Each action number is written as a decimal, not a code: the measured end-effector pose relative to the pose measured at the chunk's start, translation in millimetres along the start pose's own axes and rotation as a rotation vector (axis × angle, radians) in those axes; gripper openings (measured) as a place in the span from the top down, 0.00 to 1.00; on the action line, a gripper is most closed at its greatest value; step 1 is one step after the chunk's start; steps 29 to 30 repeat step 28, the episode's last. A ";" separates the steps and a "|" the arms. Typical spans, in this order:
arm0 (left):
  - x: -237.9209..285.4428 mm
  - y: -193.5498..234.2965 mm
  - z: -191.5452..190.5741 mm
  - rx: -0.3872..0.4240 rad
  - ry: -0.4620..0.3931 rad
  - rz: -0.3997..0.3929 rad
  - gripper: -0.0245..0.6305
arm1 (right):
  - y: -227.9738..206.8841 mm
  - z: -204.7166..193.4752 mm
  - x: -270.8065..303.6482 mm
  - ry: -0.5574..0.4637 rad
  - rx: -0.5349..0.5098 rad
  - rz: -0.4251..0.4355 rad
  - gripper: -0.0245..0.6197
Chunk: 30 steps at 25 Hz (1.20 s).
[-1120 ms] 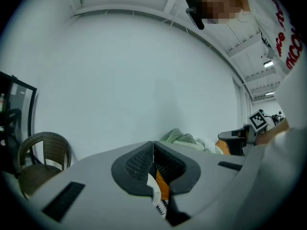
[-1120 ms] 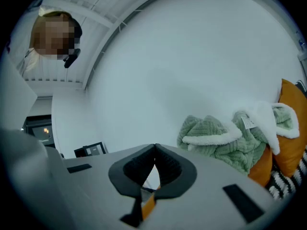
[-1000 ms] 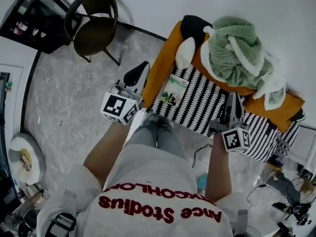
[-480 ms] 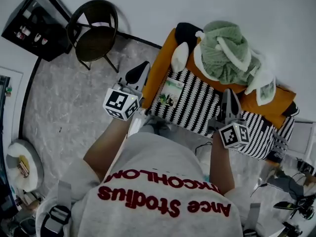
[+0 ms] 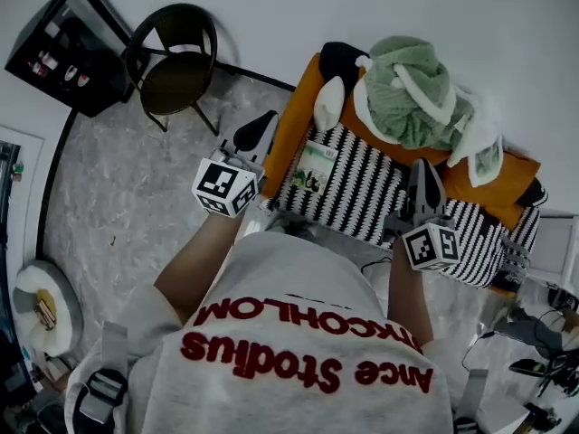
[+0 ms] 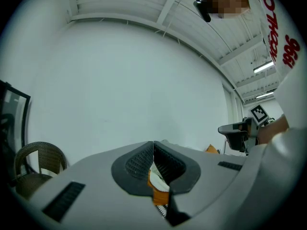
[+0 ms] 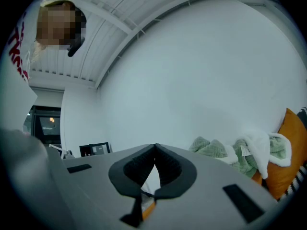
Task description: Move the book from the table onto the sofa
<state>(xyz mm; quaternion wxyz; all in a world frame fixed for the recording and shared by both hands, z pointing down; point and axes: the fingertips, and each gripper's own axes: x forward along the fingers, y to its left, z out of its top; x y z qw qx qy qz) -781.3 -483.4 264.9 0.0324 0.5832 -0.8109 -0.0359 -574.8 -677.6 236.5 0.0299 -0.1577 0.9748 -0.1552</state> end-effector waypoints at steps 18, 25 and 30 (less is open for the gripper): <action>9.2 -1.5 6.9 0.014 -0.016 0.001 0.94 | 2.1 7.8 11.2 -0.010 -0.027 -0.004 0.92; 12.4 -5.5 7.2 0.012 -0.019 -0.007 0.94 | 2.3 16.8 16.5 -0.024 -0.035 -0.003 0.92; 14.8 -6.9 6.5 0.011 -0.018 -0.014 0.94 | 2.6 20.4 19.1 -0.031 -0.038 0.000 0.92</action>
